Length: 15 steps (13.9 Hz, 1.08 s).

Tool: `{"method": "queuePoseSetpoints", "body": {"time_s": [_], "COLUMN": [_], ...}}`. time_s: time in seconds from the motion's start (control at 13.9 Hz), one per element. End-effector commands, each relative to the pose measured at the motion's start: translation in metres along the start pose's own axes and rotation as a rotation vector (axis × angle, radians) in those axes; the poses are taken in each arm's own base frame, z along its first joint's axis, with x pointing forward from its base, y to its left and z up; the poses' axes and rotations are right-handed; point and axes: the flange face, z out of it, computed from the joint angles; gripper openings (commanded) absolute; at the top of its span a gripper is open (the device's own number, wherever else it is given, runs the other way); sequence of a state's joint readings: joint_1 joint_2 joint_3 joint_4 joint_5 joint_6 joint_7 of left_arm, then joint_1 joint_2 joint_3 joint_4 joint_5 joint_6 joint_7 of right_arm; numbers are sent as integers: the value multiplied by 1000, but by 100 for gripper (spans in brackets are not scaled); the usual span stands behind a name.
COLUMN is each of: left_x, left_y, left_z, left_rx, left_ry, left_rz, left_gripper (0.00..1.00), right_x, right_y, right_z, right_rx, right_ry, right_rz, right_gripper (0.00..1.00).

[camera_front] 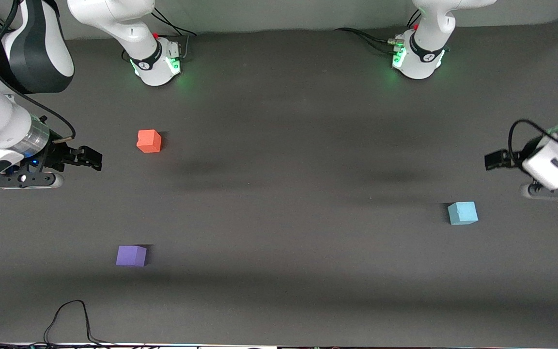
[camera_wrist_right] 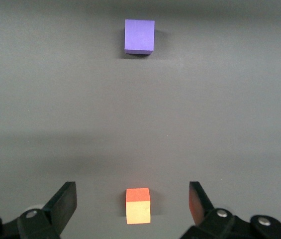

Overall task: Place blue block between orange and purple blocks
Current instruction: 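Lower the left gripper onto the light blue block and close it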

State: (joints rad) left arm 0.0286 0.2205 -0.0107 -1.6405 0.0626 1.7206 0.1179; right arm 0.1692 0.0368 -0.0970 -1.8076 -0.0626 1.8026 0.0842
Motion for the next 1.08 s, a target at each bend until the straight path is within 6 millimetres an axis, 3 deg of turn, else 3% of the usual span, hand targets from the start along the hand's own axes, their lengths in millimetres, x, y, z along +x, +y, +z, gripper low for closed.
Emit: {"method": "queuePoseSetpoints", "body": {"time_s": [0.0, 0.22, 0.58, 0.79, 1.01], "left_x": [33, 49, 65, 69, 71], "left_y": [-29, -32, -29, -30, -39], "left_z": [58, 135, 224, 259, 280], "left_rx": [-21, -42, -114, -105, -106], "left_ry": [-9, -24, -59, -49, -35], "left_rz": [41, 42, 6, 5, -13], "left_gripper": [99, 99, 99, 99, 99], "right_x": [1, 2, 2, 2, 3], "right_y": [-2, -2, -2, -1, -2], "right_z": [2, 2, 2, 2, 4], "right_rx": [-11, -10, -10, -10, -11], "right_ry": [5, 9, 9, 9, 6], "right_rz": [-6, -6, -7, -6, -6], "right_gripper": [100, 100, 100, 100, 100]}}
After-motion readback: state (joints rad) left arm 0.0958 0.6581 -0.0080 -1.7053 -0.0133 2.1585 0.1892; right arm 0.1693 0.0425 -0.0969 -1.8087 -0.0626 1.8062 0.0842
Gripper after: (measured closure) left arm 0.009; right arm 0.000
